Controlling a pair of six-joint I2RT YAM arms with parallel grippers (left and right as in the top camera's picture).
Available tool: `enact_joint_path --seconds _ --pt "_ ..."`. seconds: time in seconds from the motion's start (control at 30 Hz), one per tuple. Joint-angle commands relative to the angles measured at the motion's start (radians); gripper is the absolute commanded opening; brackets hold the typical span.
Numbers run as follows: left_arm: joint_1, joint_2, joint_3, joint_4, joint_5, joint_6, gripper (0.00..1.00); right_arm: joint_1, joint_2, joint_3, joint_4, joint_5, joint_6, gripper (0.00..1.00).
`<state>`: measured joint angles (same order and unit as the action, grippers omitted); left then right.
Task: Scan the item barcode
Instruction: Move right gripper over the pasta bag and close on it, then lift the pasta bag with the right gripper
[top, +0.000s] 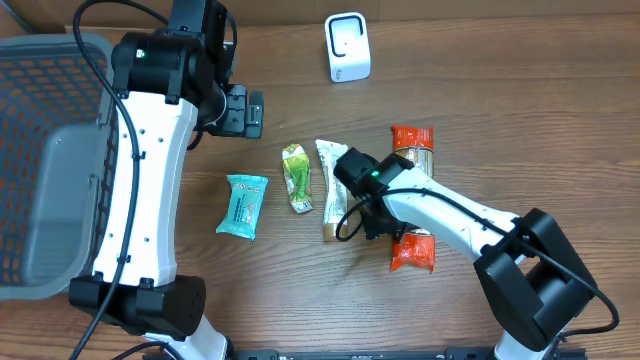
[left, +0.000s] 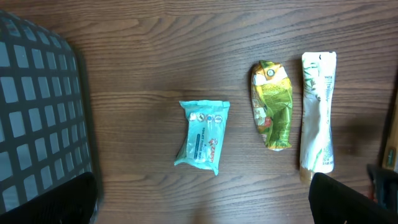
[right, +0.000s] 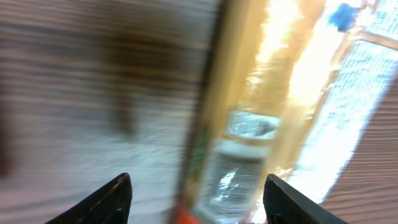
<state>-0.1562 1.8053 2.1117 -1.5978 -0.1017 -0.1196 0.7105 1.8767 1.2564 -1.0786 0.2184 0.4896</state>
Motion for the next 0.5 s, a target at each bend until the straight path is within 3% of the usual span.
enact_joint_path --seconds 0.0,0.23,0.47 --pt "0.005 0.008 -0.004 0.002 0.002 0.015 1.00 -0.016 -0.022 0.084 -0.040 -0.105 0.004 0.68" --pt "0.005 0.008 -0.004 0.002 0.002 0.015 1.00 -0.160 -0.080 0.200 -0.146 -0.159 -0.071 0.77" --pt "0.005 0.008 -0.004 0.002 0.002 0.015 1.00 -0.456 -0.100 0.149 -0.086 -0.561 -0.385 0.82"
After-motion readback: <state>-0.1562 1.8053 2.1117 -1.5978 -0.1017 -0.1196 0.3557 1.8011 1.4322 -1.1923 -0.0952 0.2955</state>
